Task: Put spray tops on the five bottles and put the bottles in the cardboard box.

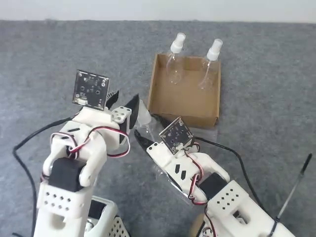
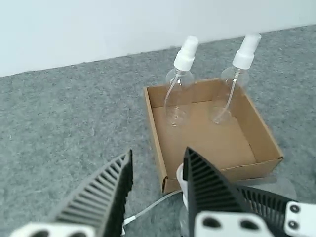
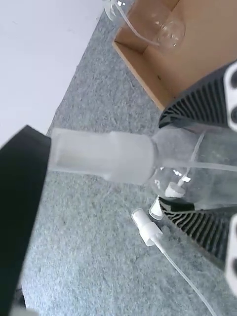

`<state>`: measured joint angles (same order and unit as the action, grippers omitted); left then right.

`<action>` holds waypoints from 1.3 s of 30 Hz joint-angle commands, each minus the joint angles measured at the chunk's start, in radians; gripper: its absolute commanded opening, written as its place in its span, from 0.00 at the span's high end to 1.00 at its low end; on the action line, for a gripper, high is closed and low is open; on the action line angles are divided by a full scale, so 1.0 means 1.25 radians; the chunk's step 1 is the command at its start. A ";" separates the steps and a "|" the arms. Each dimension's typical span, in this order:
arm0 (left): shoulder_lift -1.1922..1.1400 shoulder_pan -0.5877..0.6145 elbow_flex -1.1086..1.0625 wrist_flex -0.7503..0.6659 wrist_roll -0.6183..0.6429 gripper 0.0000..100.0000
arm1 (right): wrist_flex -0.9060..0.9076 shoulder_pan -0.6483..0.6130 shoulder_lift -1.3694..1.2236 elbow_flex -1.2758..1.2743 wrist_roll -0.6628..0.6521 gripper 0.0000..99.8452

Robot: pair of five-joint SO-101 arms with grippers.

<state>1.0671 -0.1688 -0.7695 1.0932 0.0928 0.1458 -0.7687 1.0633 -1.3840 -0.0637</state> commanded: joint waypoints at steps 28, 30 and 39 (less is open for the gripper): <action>0.527 -0.072 -0.450 -0.037 -0.140 0.82 | 0.289 0.170 -0.089 0.437 0.009 0.99; 0.551 -0.079 -0.465 -0.034 -0.147 0.78 | 0.306 0.169 -0.165 0.496 0.010 0.99; 0.583 -0.079 -0.492 -0.049 -0.147 0.73 | 0.409 0.063 -0.396 0.702 0.010 0.99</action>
<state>1.7837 -0.2624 -1.3894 1.0702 -0.0867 0.5907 -0.6229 0.6229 -0.6567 -0.0637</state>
